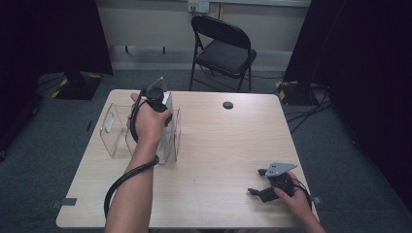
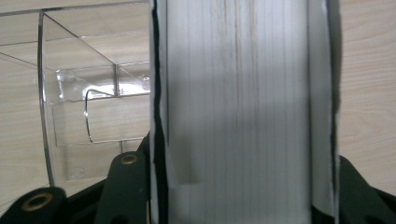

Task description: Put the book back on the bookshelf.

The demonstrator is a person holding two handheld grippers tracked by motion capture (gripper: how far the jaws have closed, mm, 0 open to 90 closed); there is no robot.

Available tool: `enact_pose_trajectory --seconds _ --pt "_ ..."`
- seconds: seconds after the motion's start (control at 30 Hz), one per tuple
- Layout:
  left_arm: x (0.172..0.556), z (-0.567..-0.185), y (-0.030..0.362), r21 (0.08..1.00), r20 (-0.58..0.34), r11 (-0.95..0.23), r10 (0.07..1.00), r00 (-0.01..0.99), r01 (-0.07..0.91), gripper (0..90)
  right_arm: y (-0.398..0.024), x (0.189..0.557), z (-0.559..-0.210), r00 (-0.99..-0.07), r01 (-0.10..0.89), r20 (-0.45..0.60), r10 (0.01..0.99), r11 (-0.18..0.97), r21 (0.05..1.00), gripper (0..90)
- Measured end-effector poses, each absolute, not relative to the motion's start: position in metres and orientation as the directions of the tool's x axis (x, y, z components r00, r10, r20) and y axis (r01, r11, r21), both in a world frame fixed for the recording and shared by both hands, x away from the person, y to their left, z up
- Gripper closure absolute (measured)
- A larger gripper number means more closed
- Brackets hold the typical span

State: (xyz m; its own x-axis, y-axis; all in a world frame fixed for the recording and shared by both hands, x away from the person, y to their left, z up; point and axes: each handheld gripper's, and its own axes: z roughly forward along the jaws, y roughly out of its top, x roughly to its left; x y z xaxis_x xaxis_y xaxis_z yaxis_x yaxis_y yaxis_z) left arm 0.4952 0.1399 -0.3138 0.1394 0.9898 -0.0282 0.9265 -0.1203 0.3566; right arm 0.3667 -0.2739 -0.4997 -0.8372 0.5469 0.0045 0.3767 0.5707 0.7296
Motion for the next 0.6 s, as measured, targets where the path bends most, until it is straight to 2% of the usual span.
enact_pose_trajectory --seconds 0.6 --pt "0.480 -0.308 0.147 0.383 -0.058 -0.154 0.980 0.190 0.911 43.9 -0.274 0.367 -0.500 -0.838 0.373 0.000 0.545 0.573 0.730 12.3"
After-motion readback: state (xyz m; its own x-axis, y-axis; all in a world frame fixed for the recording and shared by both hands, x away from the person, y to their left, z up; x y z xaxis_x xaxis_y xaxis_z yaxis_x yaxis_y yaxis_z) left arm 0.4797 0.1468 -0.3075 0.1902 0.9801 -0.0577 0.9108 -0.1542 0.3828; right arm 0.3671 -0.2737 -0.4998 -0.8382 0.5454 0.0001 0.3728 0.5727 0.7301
